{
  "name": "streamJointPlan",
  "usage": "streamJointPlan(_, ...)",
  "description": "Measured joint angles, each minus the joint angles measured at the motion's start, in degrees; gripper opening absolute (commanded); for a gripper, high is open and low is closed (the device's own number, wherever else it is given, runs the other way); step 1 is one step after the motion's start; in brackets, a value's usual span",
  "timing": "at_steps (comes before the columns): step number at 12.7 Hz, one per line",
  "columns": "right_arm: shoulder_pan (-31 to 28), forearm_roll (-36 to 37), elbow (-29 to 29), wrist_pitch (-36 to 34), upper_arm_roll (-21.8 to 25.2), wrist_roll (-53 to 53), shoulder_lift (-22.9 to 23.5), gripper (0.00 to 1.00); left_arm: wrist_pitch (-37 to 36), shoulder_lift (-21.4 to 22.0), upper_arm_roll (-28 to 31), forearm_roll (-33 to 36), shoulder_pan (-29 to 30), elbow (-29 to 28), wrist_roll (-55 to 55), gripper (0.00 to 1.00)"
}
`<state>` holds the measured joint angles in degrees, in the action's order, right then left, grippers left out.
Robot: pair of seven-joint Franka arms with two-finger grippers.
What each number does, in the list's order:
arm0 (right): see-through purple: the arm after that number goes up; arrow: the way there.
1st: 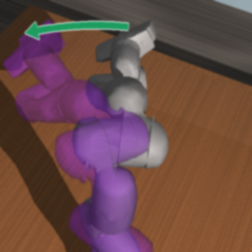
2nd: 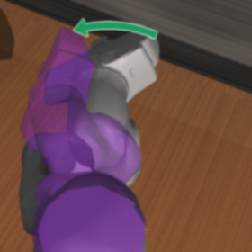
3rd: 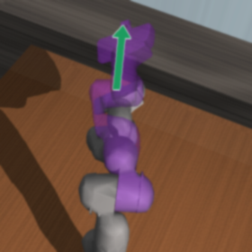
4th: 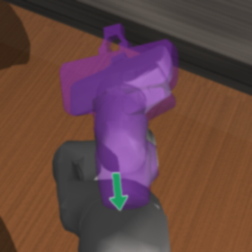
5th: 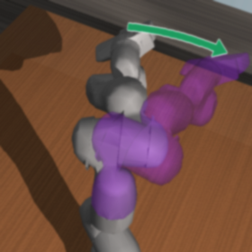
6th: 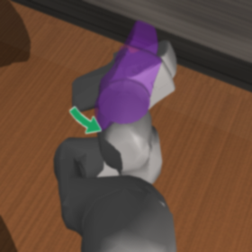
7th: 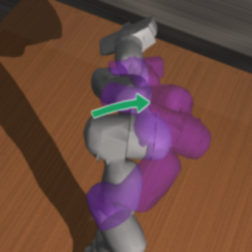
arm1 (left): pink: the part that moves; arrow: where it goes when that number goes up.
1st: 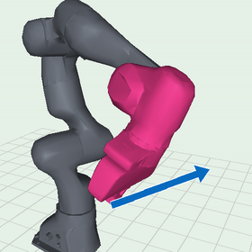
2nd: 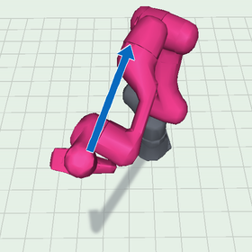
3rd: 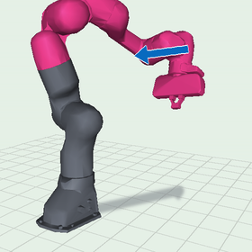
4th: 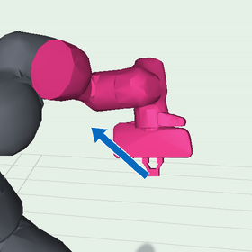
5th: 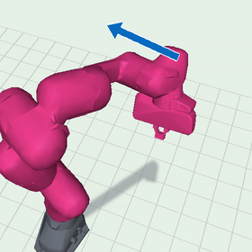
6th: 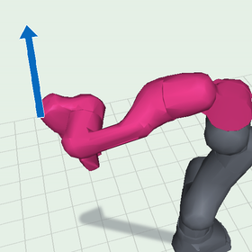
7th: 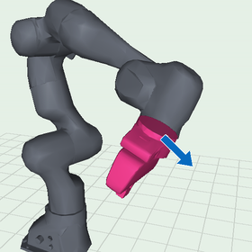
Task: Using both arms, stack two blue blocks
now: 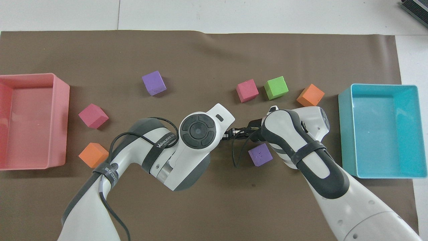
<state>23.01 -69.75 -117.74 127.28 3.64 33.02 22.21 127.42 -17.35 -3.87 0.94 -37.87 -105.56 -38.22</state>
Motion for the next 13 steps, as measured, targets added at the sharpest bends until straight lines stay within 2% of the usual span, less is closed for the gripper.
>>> streamJointPlan(8, 0.0, 0.0, 0.0, 0.0, 0.0, 0.0, 0.0, 0.0, 0.0, 0.0, 0.0, 0.0, -0.1, -0.3, 0.3, 0.44)
streamJointPlan(11, 0.0, 0.0, 0.0, 0.0, 0.0, 0.0, 0.0, 0.0, 0.0, 0.0, 0.0, 0.0, -0.1, -0.4, 0.4, 0.66)
streamJointPlan(13, 0.0, 0.0, 0.0, 0.0, 0.0, 0.0, 0.0, 0.0, 0.0, 0.0, 0.0, 0.0, -0.1, -0.4, 0.5, 0.68)
